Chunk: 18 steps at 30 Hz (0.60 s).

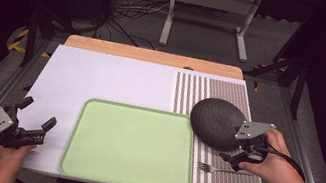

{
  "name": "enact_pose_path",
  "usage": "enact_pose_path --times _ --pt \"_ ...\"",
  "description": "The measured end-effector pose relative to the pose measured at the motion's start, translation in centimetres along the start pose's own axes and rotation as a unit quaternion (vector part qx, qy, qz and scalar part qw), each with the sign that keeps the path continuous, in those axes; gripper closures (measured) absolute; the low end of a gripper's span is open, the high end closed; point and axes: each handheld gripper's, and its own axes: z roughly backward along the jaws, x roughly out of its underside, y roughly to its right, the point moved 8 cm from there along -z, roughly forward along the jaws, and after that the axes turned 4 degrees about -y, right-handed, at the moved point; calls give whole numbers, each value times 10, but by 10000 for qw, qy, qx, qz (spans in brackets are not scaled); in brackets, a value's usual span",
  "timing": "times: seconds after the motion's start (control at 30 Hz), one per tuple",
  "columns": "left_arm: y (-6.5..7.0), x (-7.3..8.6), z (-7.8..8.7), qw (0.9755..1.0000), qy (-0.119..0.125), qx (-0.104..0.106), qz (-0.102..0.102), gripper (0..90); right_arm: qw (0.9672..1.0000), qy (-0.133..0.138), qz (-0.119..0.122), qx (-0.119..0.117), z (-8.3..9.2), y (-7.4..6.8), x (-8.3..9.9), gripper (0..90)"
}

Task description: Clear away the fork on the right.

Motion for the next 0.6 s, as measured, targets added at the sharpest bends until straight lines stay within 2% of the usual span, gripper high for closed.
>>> enact_pose_path --times 0.23,0.3,0.37,0.6 --pt "0 0 0 10000 5 -6 2 2 9995 -283 148 -39 0 0 3 46" --pt "0 0 0 10000 0 -1 0 1 9992 -293 272 -90 1 0 2 49" --pt "0 0 0 10000 7 3 -12 1 9990 -324 278 -122 1 -1 3 50" --pt "1 0 0 10000 -3 6 -9 1 9966 -628 476 -259 -1 -3 8 55"
